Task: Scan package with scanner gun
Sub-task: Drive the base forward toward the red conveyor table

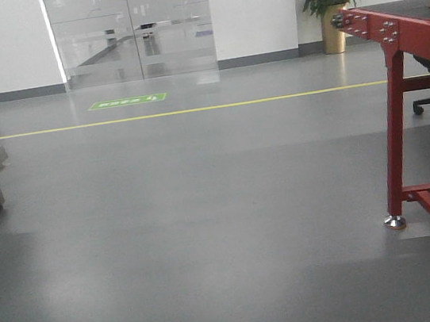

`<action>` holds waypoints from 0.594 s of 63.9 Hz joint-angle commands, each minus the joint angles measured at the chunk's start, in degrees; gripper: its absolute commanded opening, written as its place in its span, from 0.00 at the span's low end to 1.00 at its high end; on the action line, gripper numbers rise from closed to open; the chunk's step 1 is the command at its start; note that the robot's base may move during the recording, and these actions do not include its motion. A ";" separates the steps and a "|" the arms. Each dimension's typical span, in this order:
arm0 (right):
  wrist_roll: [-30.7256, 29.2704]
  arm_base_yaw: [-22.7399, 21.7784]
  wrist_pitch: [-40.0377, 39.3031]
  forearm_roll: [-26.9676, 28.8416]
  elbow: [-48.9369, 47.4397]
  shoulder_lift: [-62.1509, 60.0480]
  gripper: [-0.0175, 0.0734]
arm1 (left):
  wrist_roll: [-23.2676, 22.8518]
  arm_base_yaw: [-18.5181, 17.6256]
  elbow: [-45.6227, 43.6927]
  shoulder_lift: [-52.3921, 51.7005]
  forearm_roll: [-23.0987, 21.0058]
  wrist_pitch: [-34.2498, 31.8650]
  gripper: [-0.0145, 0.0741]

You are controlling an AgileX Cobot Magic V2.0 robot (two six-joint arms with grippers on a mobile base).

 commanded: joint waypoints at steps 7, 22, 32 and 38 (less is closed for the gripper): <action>0.07 -0.27 -1.32 -0.44 -0.03 -0.18 0.02 | -0.42 -0.14 -0.25 -0.25 -0.46 -0.80 0.04; 0.07 -0.27 -1.32 -0.44 -0.03 -0.18 0.02 | -0.42 -0.14 -0.25 -0.25 -0.46 -0.80 0.04; 0.07 -0.27 -1.32 -0.44 -0.03 -0.18 0.02 | -0.42 -0.14 -0.25 -0.25 -0.46 -0.80 0.04; 0.07 -0.27 -1.32 -0.44 -0.03 -0.18 0.02 | -0.42 -0.14 -0.25 -0.25 -0.46 -0.80 0.04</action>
